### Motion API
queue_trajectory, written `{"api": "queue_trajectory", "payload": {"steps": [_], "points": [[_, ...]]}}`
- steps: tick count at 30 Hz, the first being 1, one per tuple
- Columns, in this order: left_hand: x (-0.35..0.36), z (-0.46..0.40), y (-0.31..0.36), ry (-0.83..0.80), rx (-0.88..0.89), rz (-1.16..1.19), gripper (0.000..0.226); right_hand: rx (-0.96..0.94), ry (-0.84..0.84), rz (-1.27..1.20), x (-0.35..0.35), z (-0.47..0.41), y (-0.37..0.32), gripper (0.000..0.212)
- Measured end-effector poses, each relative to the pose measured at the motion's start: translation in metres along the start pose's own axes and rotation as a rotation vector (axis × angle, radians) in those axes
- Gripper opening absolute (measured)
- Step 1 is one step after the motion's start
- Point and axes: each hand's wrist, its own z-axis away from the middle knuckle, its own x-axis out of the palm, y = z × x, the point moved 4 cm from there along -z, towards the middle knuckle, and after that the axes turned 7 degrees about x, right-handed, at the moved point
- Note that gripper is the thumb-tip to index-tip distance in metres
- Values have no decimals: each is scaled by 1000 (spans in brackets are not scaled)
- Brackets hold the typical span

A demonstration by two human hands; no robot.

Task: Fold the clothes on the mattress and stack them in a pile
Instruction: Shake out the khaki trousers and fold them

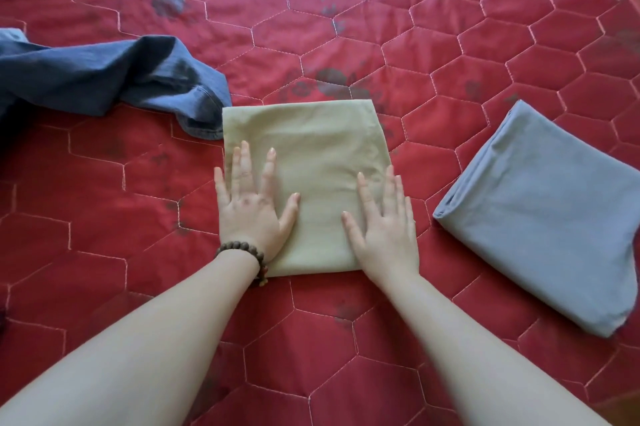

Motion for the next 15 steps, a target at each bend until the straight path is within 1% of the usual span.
{"api": "queue_trajectory", "payload": {"steps": [2, 3, 4, 5, 7, 9, 12, 15], "points": [[-5, 5, -12, 47, -184, 124, 82, 79, -21, -84, -11, -16, 6, 85], [-6, 6, -17, 48, -245, 217, 83, 85, -58, -107, -14, -24, 6, 90], [-7, 8, -21, 40, -267, 308, 83, 76, -84, -103, -14, -28, 4, 93], [-9, 9, -22, 36, -256, 370, 82, 66, -87, -87, -14, -29, 1, 93], [-13, 11, -21, 62, -205, 423, 74, 57, -60, -111, -12, -28, -3, 90], [-16, 11, -24, 57, -208, 484, 65, 95, -51, -232, -11, -24, -4, 88], [-18, 13, -31, -61, -252, 614, 60, 178, -118, -369, -13, -20, 0, 89], [-25, 24, -31, -164, -180, 608, 63, 220, -253, -363, -18, -10, 2, 92]]}}
